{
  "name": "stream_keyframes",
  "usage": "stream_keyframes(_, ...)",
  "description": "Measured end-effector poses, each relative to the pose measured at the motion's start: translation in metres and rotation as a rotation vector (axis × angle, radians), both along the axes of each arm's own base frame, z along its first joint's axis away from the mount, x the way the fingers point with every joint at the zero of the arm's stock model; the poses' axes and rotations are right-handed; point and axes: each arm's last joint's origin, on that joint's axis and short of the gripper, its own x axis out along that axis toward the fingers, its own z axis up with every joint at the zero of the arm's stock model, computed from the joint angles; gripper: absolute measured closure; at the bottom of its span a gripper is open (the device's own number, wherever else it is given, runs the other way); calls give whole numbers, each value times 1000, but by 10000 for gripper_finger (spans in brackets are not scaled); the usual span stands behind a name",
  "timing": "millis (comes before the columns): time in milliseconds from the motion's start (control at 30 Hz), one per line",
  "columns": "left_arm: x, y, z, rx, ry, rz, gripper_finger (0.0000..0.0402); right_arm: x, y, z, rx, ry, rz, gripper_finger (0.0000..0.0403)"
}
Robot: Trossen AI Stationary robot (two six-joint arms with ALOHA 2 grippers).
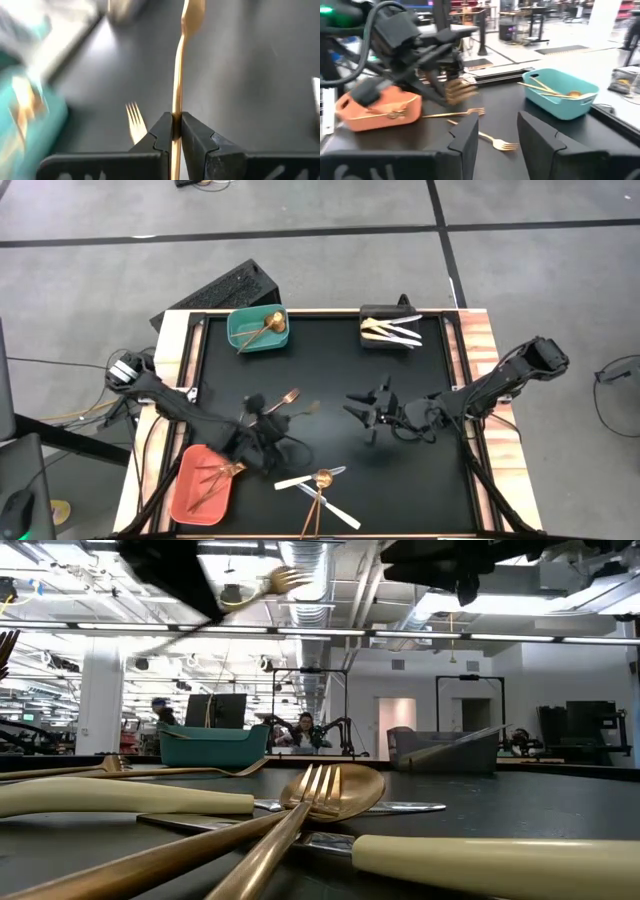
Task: Sort silverware by color (type)
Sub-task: Put the gold fork into the orange bin, then adjust the gold forks in the orange bin
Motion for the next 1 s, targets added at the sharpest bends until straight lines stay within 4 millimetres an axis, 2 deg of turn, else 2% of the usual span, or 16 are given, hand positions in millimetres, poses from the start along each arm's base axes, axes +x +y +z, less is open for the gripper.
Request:
stream_keyframes(133,-30,-23,11,-203,50,123,391,2,-4,-3,-8,19,-21,246)
stream_keyframes(333,-78,-54,20,-253,83,196,391,5,-14,-6,32,27,-65,250)
stream_keyframes(533,-118,-73,2,-326,-15,310,391,3,-11,-10,46,59,-60,250)
stream_keyframes(667,-133,-88,-14,-451,5,312,375,3,-12,-14,55,92,-68,250)
stream_keyframes(800,-143,-102,-17,-539,39,272,333,3,-13,-14,63,90,-70,249)
stream_keyframes(1000,-148,-107,-20,-503,41,189,255,4,-16,-14,81,81,-87,248)
